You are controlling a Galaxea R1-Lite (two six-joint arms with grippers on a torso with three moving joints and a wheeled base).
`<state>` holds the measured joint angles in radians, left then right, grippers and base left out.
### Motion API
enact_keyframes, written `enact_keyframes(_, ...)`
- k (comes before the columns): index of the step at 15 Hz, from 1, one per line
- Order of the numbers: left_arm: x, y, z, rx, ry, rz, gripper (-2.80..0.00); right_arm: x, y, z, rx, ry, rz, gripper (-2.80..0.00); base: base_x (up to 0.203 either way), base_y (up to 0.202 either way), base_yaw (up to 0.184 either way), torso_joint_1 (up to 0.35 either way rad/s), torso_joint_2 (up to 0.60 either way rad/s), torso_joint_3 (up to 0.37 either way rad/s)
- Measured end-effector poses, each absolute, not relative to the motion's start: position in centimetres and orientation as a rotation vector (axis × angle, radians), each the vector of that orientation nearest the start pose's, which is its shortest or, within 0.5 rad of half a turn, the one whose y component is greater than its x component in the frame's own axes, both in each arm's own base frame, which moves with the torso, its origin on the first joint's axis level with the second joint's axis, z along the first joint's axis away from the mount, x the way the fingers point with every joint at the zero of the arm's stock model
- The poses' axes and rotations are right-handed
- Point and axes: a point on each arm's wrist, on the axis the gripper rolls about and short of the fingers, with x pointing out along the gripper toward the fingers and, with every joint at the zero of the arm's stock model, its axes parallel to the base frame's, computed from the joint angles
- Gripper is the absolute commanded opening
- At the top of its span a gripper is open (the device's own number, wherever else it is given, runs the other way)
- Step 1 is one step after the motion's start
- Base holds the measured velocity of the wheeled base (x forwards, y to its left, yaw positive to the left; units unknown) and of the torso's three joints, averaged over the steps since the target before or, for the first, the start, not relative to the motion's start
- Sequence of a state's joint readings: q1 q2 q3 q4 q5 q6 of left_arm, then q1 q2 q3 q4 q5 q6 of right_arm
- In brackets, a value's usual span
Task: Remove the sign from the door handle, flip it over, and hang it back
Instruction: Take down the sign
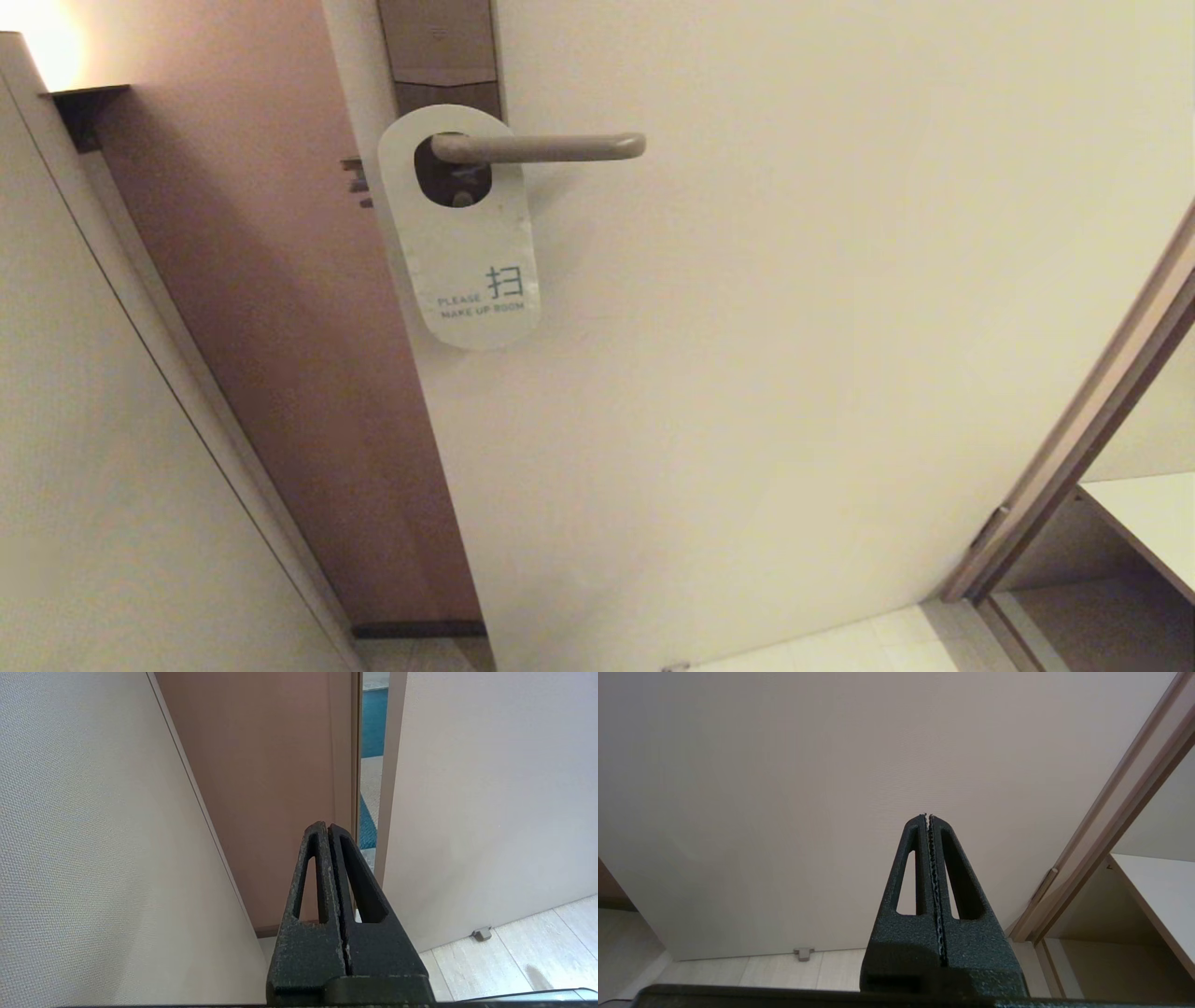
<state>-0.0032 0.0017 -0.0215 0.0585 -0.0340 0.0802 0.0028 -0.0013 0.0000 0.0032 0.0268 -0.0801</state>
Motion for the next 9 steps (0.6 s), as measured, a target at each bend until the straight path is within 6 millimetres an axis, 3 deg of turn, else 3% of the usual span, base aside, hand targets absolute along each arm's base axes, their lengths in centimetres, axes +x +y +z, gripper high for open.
enact_keyframes(9, -2.45, -0.08, 7.56, 0.092, 0.037, -0.043, -2.8, -2.29, 0.05, 7.52, -0.079, 0.0, 0.03, -2.8, 0.0, 0.0, 0.0, 0.0, 0.0, 0.0)
